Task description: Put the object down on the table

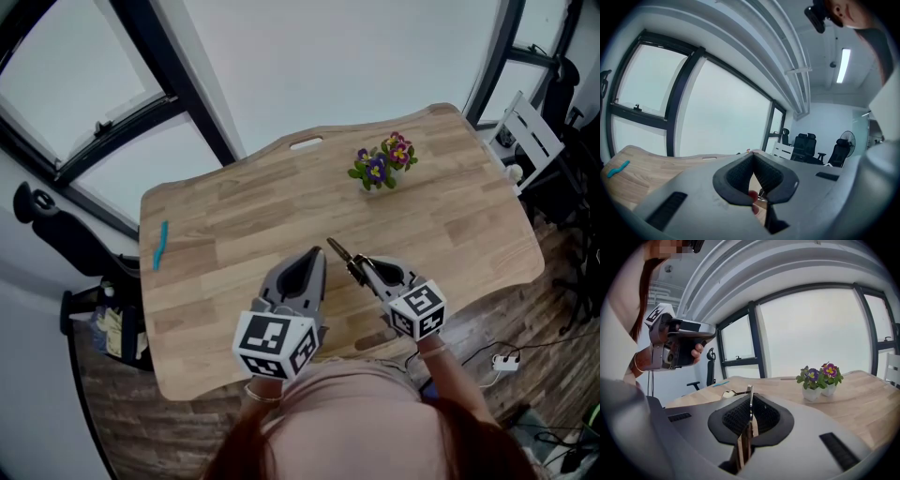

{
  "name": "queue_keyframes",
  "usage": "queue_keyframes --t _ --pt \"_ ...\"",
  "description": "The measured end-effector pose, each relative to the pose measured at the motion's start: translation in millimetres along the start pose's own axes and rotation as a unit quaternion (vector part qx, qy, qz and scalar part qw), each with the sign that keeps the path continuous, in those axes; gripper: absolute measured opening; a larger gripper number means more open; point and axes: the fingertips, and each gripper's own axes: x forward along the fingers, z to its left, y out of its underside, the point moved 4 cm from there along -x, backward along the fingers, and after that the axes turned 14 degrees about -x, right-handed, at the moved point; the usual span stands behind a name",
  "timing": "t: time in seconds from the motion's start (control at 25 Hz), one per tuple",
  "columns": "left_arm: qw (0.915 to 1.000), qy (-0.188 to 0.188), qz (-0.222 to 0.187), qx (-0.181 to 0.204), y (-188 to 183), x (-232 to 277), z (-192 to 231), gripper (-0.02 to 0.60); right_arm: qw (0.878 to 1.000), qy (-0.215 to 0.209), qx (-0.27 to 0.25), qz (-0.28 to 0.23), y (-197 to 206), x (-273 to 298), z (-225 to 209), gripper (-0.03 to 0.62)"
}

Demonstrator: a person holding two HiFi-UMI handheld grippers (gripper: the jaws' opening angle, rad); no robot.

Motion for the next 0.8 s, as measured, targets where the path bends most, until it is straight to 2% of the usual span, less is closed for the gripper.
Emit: queue_keyframes --t 0.8 --pt "0.9998 -0.005 0.012 -0.015 5 10 12 0.000 0.996 0.001 -0.044 0.072 39 28 -12 0.002"
